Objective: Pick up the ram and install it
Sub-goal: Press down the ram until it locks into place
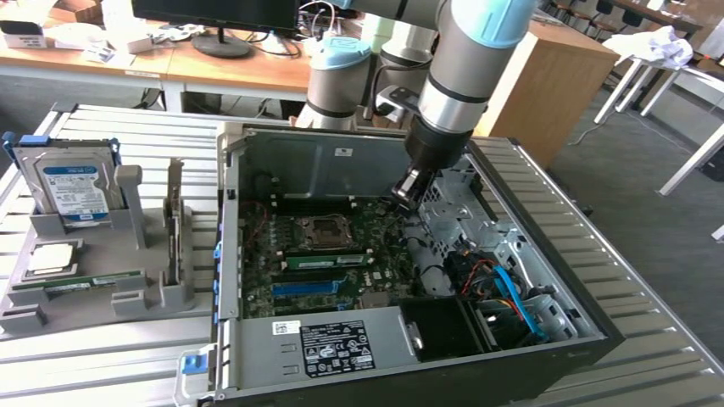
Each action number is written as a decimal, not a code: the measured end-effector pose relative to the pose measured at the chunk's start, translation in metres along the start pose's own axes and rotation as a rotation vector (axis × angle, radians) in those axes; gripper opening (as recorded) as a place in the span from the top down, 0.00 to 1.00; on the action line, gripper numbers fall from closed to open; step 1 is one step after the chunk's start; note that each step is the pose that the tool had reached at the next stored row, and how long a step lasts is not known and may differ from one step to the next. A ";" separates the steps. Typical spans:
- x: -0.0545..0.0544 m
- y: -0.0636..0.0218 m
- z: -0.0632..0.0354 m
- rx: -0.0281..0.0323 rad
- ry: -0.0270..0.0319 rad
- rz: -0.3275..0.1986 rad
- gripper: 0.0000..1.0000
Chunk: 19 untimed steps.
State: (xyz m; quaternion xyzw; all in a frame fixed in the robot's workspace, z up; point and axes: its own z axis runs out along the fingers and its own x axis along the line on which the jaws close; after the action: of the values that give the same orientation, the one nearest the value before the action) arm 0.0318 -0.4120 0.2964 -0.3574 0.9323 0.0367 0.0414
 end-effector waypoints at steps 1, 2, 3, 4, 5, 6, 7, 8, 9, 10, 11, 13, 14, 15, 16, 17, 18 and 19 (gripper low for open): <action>0.000 0.0000 0.0000 0.0018 -0.0005 0.016 0.90; 0.000 0.0000 0.0001 0.0036 -0.0010 0.032 0.90; 0.000 0.0000 0.0001 0.0055 -0.0015 0.048 0.90; 0.000 0.0000 0.0001 0.0073 -0.0020 0.064 0.90; 0.000 0.0000 0.0002 0.0093 -0.0025 0.081 0.90; 0.000 0.0000 0.0002 0.0111 -0.0029 0.097 0.90; 0.000 0.0000 0.0003 0.0130 -0.0034 0.113 0.90; 0.000 0.0000 0.0003 0.0148 -0.0039 0.129 0.90; 0.000 0.0000 0.0004 0.0167 -0.0043 0.146 0.90; 0.000 0.0000 0.0004 0.0186 -0.0048 0.162 0.90; 0.000 0.0000 0.0005 0.0205 -0.0052 0.178 0.90; 0.000 0.0000 0.0006 0.0244 -0.0062 0.212 0.90; 0.000 0.0000 0.0006 0.0264 -0.0067 0.229 0.90; 0.000 0.0000 0.0006 0.0283 -0.0071 0.245 0.90; 0.000 0.0000 0.0007 0.0301 -0.0076 0.261 0.90; 0.000 0.0000 0.0007 0.0320 -0.0081 0.278 0.90; 0.000 0.0000 0.0008 0.0341 -0.0087 0.297 0.90; 0.000 0.0000 0.0008 0.0360 -0.0092 0.313 0.90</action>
State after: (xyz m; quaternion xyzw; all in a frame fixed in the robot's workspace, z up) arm 0.0318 -0.4120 0.2955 -0.2068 0.9769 0.0276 0.0458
